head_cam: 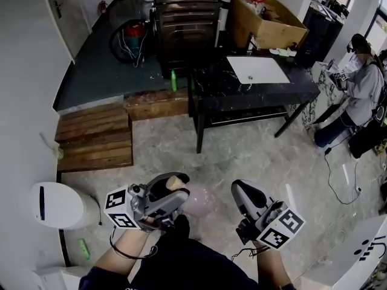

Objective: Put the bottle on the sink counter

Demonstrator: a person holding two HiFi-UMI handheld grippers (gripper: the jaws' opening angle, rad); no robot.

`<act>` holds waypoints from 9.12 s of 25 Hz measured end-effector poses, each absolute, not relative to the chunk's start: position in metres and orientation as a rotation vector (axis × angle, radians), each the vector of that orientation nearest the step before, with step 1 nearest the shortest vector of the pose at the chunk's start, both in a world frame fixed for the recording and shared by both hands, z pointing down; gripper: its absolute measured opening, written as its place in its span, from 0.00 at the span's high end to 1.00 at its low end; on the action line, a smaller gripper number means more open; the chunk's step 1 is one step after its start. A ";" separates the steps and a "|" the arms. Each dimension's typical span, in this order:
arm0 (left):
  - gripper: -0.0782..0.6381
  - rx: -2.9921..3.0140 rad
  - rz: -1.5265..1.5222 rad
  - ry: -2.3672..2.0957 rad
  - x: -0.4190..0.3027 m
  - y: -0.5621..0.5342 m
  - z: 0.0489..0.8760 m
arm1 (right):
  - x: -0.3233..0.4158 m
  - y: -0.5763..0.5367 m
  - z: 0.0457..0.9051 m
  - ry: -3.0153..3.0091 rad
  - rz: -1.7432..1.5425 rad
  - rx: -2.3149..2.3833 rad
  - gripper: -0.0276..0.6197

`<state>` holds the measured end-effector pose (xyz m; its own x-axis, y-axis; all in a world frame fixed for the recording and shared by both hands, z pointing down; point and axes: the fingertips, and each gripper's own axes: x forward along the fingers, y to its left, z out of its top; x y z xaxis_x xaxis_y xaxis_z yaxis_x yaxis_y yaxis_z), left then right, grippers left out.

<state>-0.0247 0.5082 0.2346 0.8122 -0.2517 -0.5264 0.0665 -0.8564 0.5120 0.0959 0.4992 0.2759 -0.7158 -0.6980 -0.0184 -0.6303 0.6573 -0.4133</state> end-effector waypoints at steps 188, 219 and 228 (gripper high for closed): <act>0.70 3.005 0.336 -0.548 0.039 -0.433 0.511 | 0.102 -0.300 0.480 2.657 -1.281 -1.133 0.92; 0.66 3.003 0.325 -0.562 0.032 -0.425 0.484 | 0.101 -0.285 0.452 2.724 -1.132 -1.123 0.92; 0.66 3.041 0.289 -0.615 0.022 -0.415 0.440 | 0.096 -0.282 0.425 2.739 -1.049 -1.105 0.92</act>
<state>0.0224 -0.4149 0.4404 0.9049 -0.3828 0.1859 -0.3875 -0.9218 -0.0119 0.0960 -0.2823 0.4250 -0.7514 -0.6188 0.2292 -0.6136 0.5275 -0.5875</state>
